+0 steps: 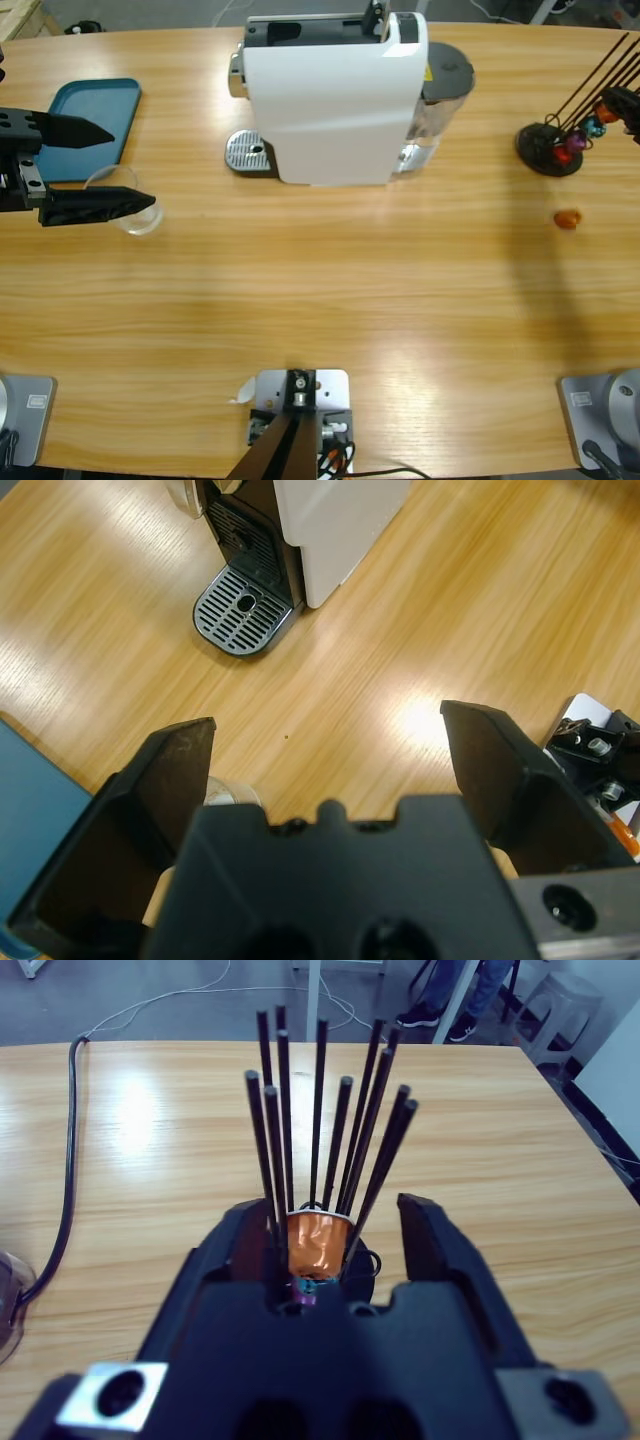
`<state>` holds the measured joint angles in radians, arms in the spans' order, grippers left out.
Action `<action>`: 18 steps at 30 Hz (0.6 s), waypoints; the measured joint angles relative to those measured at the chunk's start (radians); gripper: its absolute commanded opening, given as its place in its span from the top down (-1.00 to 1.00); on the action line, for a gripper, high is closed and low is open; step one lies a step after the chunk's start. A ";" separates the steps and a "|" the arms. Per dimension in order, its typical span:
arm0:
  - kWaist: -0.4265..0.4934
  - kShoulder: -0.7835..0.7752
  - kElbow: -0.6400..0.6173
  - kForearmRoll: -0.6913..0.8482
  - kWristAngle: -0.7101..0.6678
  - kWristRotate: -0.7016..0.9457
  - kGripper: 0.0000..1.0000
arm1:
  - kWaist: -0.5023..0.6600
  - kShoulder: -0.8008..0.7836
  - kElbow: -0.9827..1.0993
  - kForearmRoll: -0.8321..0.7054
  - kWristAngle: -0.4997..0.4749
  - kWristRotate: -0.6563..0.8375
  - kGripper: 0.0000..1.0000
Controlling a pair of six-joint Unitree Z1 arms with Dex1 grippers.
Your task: Pour coffee
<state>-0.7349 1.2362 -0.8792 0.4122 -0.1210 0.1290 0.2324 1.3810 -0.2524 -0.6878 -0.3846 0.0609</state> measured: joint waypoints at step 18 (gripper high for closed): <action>0.000 0.015 0.017 -0.018 0.000 -0.002 -0.95 | 0.000 0.007 0.000 0.015 0.002 0.000 -0.05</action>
<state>-0.7349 1.2508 -0.8617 0.3941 -0.1210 0.1266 0.2324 1.3883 -0.2525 -0.6730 -0.3830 0.0609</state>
